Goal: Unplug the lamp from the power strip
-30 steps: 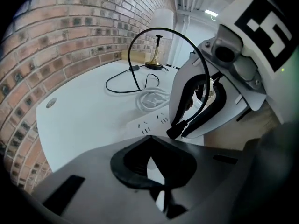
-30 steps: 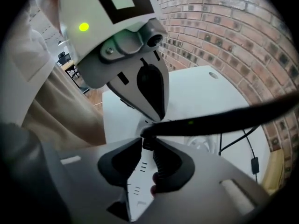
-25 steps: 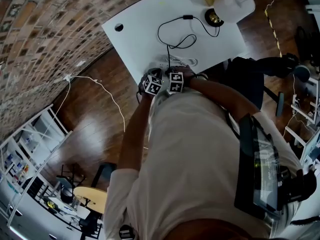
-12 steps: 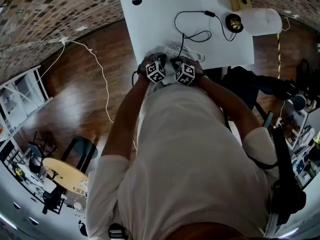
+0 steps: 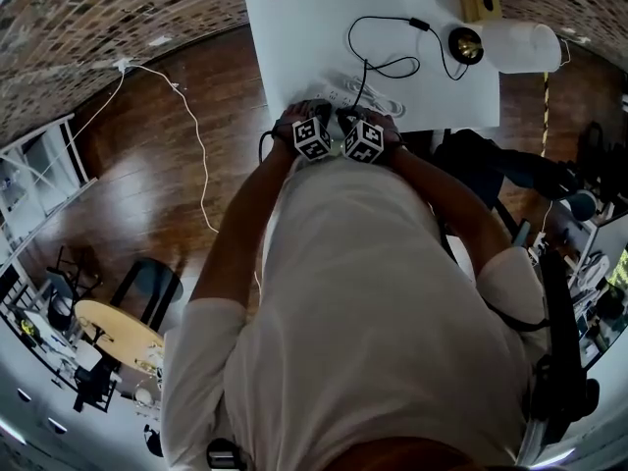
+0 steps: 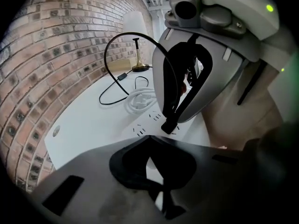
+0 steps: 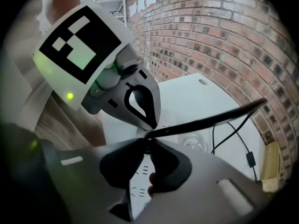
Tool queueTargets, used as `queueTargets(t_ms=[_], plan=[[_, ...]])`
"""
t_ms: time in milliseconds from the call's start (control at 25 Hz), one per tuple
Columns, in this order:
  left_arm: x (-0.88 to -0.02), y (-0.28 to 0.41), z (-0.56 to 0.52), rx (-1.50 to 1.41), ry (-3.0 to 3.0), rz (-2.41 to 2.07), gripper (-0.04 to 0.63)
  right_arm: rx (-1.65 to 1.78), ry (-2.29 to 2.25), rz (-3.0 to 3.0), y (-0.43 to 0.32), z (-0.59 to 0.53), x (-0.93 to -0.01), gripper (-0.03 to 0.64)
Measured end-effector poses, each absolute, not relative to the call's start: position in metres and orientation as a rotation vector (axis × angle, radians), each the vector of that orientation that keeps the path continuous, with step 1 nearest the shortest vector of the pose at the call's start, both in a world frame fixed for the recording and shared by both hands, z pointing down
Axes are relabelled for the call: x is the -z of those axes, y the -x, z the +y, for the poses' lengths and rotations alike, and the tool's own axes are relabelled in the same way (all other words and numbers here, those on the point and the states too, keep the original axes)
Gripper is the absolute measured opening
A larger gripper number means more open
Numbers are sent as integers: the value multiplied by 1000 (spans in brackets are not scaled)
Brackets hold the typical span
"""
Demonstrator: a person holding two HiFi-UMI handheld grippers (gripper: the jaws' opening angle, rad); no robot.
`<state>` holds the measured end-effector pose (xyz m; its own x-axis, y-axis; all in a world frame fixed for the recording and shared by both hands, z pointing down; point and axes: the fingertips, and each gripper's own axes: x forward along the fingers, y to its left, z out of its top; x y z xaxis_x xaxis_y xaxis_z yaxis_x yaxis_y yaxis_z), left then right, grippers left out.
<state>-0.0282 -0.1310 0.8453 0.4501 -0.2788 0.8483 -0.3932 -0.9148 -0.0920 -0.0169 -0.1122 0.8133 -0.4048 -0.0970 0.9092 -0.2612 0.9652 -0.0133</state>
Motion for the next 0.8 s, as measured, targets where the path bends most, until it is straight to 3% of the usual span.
queueTargets(t_ms=[400, 800], plan=[[-846, 29, -130, -1528, -2577, -591, -12, -154, -193, -1937, 21, -110, -827, 71], [-845, 33, -129, -1582, -2580, -590, -13, -186, -230, -1898, 25, -110, -835, 57]])
